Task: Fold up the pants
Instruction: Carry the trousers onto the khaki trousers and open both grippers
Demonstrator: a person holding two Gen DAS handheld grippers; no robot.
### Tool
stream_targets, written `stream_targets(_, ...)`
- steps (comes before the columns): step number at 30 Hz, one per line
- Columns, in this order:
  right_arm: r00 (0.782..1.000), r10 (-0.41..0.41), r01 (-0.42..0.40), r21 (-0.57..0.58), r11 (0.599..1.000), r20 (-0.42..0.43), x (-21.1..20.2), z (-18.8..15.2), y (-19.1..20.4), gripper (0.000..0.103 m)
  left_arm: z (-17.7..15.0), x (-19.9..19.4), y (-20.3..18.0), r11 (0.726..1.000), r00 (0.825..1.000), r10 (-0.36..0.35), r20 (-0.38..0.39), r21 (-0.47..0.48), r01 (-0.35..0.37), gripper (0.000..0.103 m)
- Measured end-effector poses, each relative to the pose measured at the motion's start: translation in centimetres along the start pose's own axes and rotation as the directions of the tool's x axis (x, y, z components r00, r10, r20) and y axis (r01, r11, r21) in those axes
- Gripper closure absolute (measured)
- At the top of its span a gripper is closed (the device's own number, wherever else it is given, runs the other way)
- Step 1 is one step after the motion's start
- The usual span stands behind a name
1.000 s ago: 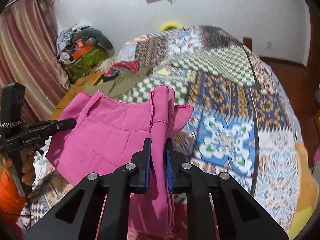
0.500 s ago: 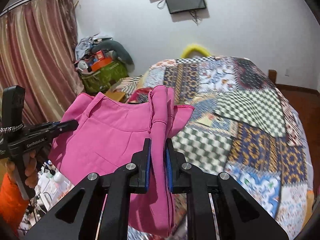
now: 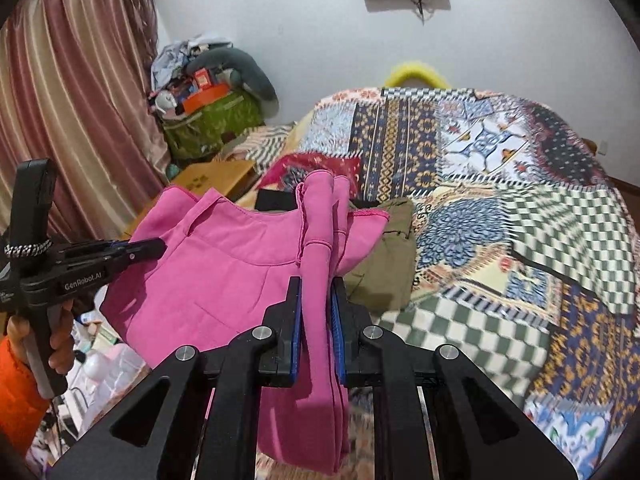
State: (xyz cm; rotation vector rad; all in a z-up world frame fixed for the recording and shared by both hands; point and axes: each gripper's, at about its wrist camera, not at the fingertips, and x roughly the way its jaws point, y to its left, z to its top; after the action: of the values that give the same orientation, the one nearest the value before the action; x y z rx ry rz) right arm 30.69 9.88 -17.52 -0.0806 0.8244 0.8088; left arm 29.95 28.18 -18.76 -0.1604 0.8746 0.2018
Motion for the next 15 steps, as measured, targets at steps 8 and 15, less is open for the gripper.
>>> stream_targets(8,0.999,-0.024,0.024,-0.003,1.0,-0.034,5.4,1.3,-1.8,0.092,2.4,5.8,1.3,1.0,1.0,0.016,-0.013,0.003,-0.016,0.093)
stream_targets(15,0.997,-0.064,0.064,0.006,0.998,-0.054,8.7,2.5,-3.5,0.092,3.6,10.4,2.1,0.999,0.999,0.035,-0.036,-0.027,-0.036,0.091)
